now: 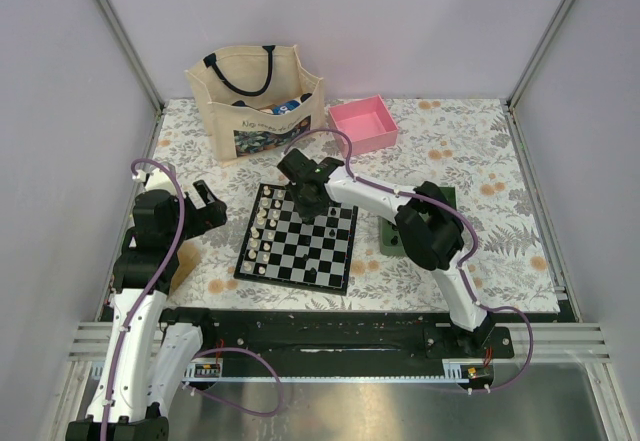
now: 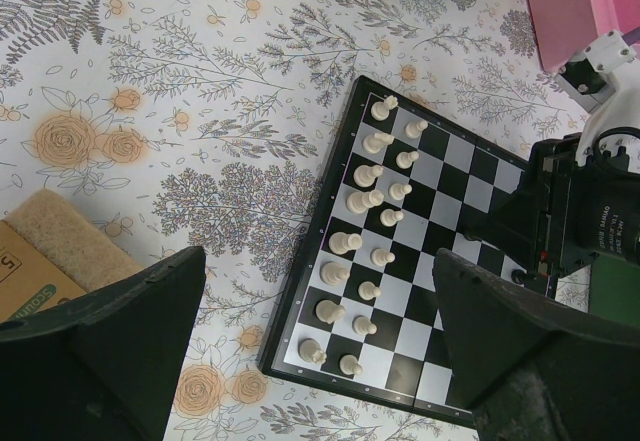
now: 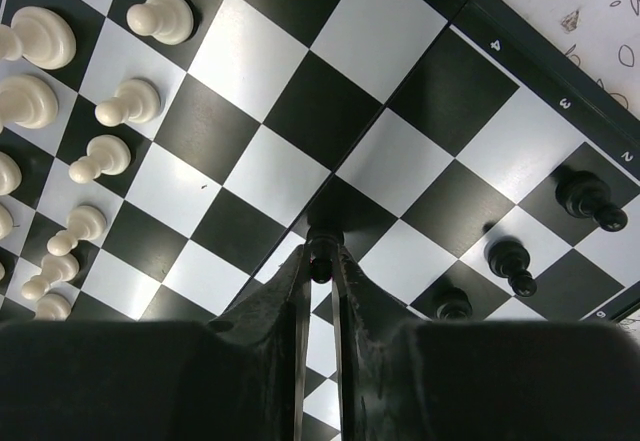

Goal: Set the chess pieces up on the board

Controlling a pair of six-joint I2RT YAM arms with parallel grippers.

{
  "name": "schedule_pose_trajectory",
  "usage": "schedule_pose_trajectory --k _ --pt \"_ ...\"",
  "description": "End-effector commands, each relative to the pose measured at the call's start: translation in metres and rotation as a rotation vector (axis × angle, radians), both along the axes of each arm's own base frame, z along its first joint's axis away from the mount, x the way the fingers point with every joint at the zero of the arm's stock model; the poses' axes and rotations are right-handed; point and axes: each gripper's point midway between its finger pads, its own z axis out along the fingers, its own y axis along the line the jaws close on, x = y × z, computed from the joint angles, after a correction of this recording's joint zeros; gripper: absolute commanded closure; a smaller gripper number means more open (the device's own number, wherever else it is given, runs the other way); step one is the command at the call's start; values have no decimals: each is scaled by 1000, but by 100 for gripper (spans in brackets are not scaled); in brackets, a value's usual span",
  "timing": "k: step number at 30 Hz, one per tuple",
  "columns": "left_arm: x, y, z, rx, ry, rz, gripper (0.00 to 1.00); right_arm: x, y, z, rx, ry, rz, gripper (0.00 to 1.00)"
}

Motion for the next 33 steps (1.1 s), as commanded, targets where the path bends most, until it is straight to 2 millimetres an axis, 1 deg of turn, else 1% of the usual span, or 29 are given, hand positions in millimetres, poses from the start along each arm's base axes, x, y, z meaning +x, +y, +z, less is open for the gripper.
schedule_pose_trajectory --k 1,4,8,16,18,20,24,33 --pt "5 -1 9 -13 -49 -4 1 9 -2 13 8 -27 -9 82" --pt "5 -1 9 -12 -47 -5 1 7 -4 18 11 -35 -7 82" --pt "5 -2 9 -14 -46 -5 1 2 -12 28 20 -51 -8 82" --pt "6 -3 9 -16 -46 -10 1 -23 -37 40 60 -53 -33 83" --pt "6 -3 9 -16 -44 -10 1 -32 -40 38 71 -36 -29 83" --pt "5 -2 8 -15 -43 -8 1 -36 -46 35 69 -30 -36 83" --pt "6 -2 8 -16 -43 -9 1 -43 -50 29 69 -12 -35 83" --pt "6 -2 8 -16 -44 -8 1 -47 -44 22 87 13 -28 82"
